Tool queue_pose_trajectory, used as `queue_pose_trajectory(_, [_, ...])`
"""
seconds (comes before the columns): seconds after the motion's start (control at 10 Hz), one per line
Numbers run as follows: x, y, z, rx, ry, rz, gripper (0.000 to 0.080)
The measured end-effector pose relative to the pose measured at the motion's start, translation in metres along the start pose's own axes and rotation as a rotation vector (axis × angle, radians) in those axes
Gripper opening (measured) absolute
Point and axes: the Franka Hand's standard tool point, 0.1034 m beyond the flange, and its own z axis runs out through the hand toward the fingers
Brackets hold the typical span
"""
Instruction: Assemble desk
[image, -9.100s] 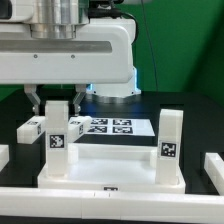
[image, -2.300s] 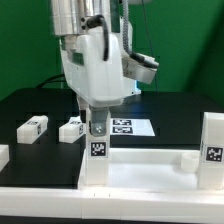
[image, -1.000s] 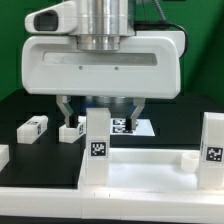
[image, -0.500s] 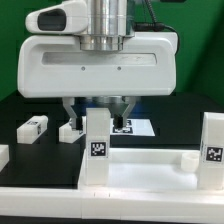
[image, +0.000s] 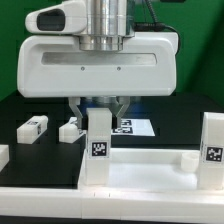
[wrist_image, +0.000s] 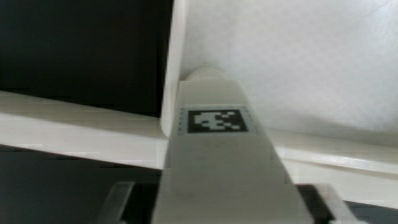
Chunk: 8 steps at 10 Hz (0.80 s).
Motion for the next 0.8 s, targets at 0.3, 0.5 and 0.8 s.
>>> queue_pose_trajectory(0.3, [-0.0009, 0.0016, 0.0006, 0.007, 0.001, 0.324, 0.0288])
queue_pose_trajectory(0.5, [-0.0021, 0.003, 0.0011, 0.018, 0.014, 0.532, 0.0289])
queue_pose_trajectory(0.8, [-0.0027, 0.0004, 0.0015, 0.018, 0.01, 0.935, 0.029])
